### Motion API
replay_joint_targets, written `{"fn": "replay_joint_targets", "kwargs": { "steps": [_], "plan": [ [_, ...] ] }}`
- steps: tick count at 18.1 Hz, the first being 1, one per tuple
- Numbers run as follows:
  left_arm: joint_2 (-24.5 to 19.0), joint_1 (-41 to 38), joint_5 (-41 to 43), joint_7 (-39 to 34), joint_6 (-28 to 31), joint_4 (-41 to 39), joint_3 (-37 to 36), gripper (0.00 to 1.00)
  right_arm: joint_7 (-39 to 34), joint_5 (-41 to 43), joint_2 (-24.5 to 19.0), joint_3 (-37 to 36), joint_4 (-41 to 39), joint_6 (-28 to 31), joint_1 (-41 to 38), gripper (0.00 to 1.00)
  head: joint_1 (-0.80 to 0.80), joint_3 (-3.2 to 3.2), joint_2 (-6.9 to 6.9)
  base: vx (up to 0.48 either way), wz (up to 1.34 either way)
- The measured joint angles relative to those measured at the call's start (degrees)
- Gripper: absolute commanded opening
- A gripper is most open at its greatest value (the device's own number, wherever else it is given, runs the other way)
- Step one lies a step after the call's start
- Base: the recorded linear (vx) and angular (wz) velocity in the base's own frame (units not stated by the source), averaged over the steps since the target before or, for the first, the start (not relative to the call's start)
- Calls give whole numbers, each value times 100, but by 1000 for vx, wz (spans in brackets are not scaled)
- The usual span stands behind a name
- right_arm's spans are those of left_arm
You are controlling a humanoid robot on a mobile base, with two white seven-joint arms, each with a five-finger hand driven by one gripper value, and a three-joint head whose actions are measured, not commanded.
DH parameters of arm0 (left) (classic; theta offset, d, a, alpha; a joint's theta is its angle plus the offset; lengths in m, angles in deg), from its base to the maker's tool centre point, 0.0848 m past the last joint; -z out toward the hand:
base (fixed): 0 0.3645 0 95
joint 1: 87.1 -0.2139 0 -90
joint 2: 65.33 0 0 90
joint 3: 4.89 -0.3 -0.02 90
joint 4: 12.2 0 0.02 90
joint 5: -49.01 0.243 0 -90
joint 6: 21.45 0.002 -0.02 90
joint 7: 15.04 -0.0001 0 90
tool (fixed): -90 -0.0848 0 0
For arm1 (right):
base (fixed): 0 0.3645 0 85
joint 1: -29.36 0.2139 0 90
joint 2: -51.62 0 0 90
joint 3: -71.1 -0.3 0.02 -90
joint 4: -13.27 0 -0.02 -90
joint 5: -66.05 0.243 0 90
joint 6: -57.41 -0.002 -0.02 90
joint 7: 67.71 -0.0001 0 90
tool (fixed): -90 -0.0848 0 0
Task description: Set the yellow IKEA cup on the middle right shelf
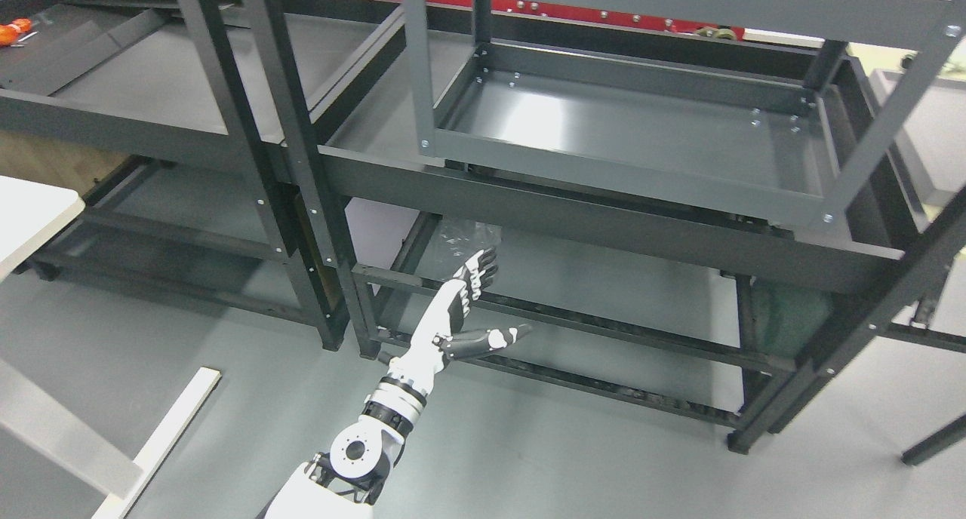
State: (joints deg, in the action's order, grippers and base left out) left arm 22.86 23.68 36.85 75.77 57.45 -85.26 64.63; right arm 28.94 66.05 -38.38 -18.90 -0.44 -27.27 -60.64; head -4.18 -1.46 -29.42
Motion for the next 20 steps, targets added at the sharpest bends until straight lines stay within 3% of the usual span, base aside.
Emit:
{"fn": "replay_joint_targets", "kwargs": {
  "steps": [6, 14, 20],
  "plan": [
    [83, -65, -2, -1558, 522, -438, 403, 99, 0, 0, 0, 0, 0, 0, -1, 99, 0, 0, 0, -55, -221],
    [134, -621, 22, -651, 293, -1245, 640, 99, 0, 0, 0, 0, 0, 0, 1, 99, 0, 0, 0, -1, -2],
    [75, -1376, 93, -916, 1002, -1608, 1005, 99, 0, 0, 0, 0, 0, 0, 1, 99, 0, 0, 0, 0, 0]
  ]
}}
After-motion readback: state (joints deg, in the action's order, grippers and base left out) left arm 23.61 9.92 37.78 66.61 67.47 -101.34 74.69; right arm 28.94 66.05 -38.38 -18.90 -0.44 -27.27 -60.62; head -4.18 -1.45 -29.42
